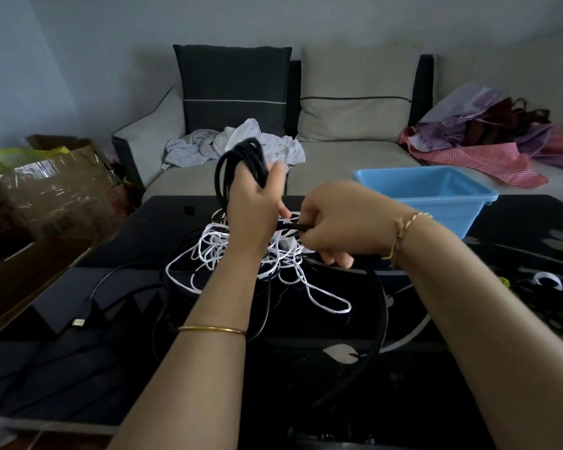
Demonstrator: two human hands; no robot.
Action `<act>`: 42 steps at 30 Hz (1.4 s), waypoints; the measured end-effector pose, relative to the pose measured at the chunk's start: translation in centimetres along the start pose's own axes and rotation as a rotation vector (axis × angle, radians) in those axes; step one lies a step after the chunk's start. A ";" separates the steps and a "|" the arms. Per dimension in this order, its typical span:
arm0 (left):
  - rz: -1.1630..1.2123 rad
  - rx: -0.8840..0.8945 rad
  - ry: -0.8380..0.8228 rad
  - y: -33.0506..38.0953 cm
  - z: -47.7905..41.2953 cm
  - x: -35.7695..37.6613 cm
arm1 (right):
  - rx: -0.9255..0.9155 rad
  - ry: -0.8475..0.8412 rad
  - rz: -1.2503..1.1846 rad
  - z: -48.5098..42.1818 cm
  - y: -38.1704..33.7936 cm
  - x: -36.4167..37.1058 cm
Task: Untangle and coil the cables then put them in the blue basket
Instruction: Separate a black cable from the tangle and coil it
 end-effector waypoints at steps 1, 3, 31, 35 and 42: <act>-0.071 -0.017 -0.058 -0.5 0.0 0.4 | 0.011 0.038 -0.017 0.0 0.4 -0.6; -0.206 -0.040 -0.185 -1.0 0.2 1.1 | 0.028 0.175 0.009 -0.1 1.4 -2.1; 0.392 -0.624 -0.939 2.0 5.9 5.0 | 0.231 0.514 -0.067 -3.7 10.1 -0.5; 0.590 -0.680 -0.890 1.8 5.9 5.3 | 0.246 0.481 -0.196 -4.1 10.3 1.2; 0.779 -0.719 -0.736 1.0 5.3 5.5 | 0.225 0.435 -0.315 -4.5 10.2 2.2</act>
Point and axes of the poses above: each hand's wrist, its own z-axis away from the middle knuckle, its own x-axis out of the palm, y = z × x, the point moved 7 cm from there along -z, towards the middle knuckle, and after that the axes turned 11 degrees about x, right-handed, at the moved point
